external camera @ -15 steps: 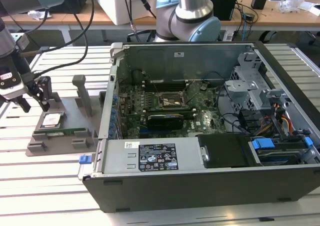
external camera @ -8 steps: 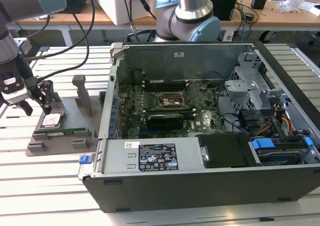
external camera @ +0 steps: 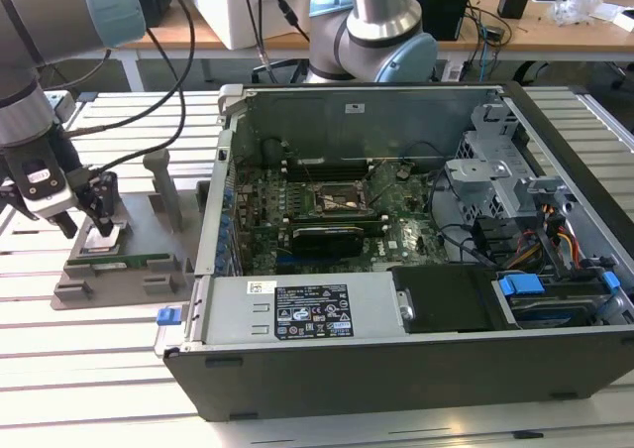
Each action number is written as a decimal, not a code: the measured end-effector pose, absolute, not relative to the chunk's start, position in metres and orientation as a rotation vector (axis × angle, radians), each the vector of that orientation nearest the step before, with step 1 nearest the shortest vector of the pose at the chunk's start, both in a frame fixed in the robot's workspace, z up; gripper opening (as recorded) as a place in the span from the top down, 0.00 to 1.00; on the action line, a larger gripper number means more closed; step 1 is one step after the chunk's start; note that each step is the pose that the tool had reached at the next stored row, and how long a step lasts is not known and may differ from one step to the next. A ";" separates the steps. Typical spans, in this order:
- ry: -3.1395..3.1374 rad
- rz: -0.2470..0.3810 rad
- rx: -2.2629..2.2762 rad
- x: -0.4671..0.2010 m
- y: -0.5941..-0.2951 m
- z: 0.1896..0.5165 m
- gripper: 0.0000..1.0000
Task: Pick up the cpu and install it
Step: 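Pick up the cpu and move it towards the insertion slot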
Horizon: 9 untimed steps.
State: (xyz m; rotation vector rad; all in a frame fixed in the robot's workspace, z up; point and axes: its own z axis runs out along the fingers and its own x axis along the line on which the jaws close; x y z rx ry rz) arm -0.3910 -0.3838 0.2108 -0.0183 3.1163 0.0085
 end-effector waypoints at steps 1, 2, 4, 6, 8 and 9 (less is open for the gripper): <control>3.116 0.008 -0.020 -0.390 -0.383 0.209 0.46; 3.116 0.007 -0.025 -0.387 -0.382 0.206 0.46; 3.116 0.007 -0.041 -0.386 -0.379 0.203 0.46; 3.116 0.007 -0.066 -0.386 -0.378 0.202 0.46; 3.115 0.007 -0.096 -0.386 -0.377 0.201 0.46; 3.115 0.007 -0.109 -0.386 -0.377 0.201 0.46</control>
